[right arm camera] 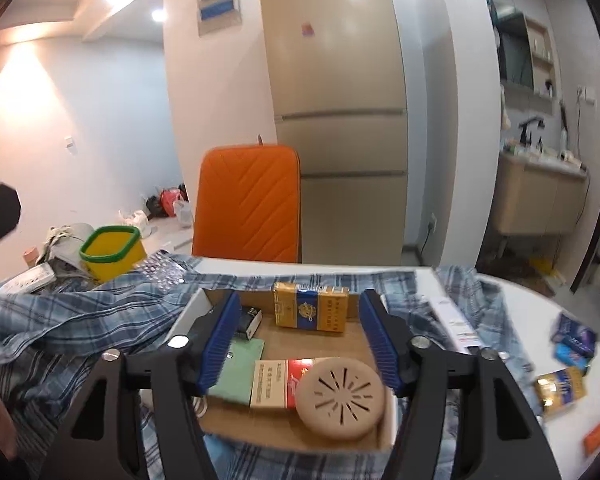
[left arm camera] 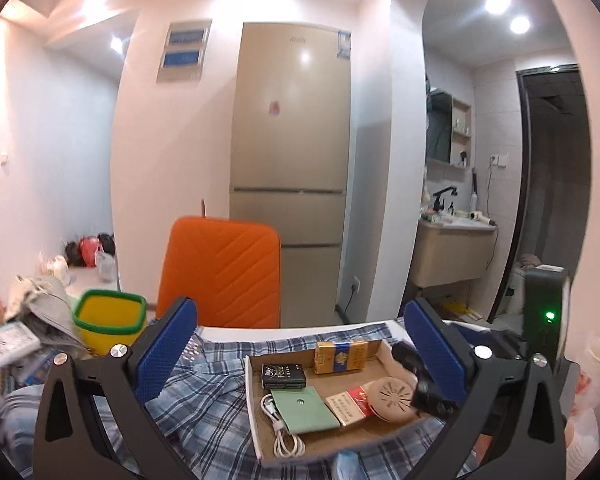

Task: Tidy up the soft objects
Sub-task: 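Withdraw both tools and lower the right tool onto the pink plush toy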

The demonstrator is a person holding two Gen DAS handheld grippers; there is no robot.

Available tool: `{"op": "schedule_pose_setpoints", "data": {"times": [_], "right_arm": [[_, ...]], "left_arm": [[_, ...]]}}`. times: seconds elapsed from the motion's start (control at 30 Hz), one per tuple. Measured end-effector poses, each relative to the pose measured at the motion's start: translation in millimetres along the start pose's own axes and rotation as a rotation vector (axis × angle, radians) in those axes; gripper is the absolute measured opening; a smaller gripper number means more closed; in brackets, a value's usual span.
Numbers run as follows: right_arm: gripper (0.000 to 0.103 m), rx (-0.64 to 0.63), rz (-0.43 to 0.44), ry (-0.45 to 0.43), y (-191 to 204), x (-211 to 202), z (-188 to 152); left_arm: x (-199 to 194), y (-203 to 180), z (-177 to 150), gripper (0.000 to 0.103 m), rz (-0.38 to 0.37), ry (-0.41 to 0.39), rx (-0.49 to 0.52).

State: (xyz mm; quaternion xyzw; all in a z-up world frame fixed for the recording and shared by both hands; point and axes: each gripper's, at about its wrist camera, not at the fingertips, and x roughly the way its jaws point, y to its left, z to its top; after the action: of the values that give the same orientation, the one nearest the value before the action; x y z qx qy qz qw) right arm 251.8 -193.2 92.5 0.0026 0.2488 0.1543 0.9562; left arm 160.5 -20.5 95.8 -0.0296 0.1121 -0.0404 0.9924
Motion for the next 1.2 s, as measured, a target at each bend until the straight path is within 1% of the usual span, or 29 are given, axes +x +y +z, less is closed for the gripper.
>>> {"op": "schedule_pose_setpoints", "data": {"times": [0.03, 0.07, 0.1, 0.13, 0.17, 0.2, 0.27, 0.33, 0.37, 0.43, 0.5, 0.57, 0.67, 0.73, 0.77, 0.87, 0.93, 0.97, 1.07, 1.2], "right_arm": [[0.096, -0.009, -0.005, -0.032, 1, -15, -1], [0.103, -0.022, -0.017, -0.078, 5, -32, -4], [0.103, -0.043, -0.040, -0.128, 9, -50, -7], [0.103, -0.067, -0.058, -0.157, 13, -64, -9], [0.103, -0.089, -0.067, -0.168, 16, -77, -11], [0.103, -0.097, -0.066, -0.166, 19, -88, -12], [0.103, -0.074, -0.051, -0.171, 20, -108, -14], [0.103, -0.049, -0.035, -0.181, 22, -125, -19], [0.103, -0.044, -0.036, -0.182, 25, -135, -23], [0.103, -0.042, -0.034, -0.173, 29, -147, -29], [0.103, -0.031, -0.034, -0.134, 32, -150, -35], [0.103, 0.007, -0.035, -0.070, 34, -150, -46], [0.103, 0.057, -0.046, -0.040, 31, -151, -61], [0.103, 0.043, -0.076, -0.056, 32, -151, -71], [0.103, 0.022, -0.106, -0.077, 34, -153, -78], [0.103, -0.025, -0.155, -0.136, 40, -155, -91], [0.103, -0.047, -0.176, -0.166, 43, -156, -98], [0.103, -0.047, -0.173, -0.175, 44, -157, -101], [0.103, -0.036, -0.169, -0.195, 44, -161, -105], [0.103, -0.026, -0.202, -0.196, 43, -160, -108]], "left_arm": [[-12, -1, 0, 0.103, 0.002, -0.017, 0.006], [-22, -2, 0, 0.103, 0.007, -0.032, 0.011], [-31, -1, -1, 0.103, 0.012, -0.044, 0.014], [-40, -1, -2, 0.103, 0.016, -0.052, 0.013], [-48, 1, -4, 0.103, 0.015, -0.055, 0.006], [-54, 4, -5, 0.103, 0.010, -0.056, -0.004], [-64, 9, -10, 0.103, 0.005, -0.058, -0.016], [-73, 11, -16, 0.103, 0.010, -0.059, -0.002], [-75, 12, -19, 0.103, 0.010, -0.054, 0.005], [-80, 15, -26, 0.103, -0.024, -0.018, 0.002], [-86, 16, -35, 0.103, -0.044, 0.007, -0.001], [-92, 16, -44, 0.103, -0.037, 0.016, 0.014], [-101, 15, -60, 0.103, -0.007, 0.003, 0.033], [-105, 16, -72, 0.103, 0.012, -0.023, 0.027], [-105, 16, -77, 0.103, 0.014, -0.032, 0.027], [-106, 16, -93, 0.103, -0.002, -0.074, 0.035], [-105, 16, -99, 0.103, 0.006, -0.101, 0.048], [-103, 15, -103, 0.103, 0.010, -0.106, 0.051], [-97, 19, -110, 0.103, -0.008, -0.087, 0.027], [-92, 25, -113, 0.103, -0.014, -0.064, 0.000]]}}
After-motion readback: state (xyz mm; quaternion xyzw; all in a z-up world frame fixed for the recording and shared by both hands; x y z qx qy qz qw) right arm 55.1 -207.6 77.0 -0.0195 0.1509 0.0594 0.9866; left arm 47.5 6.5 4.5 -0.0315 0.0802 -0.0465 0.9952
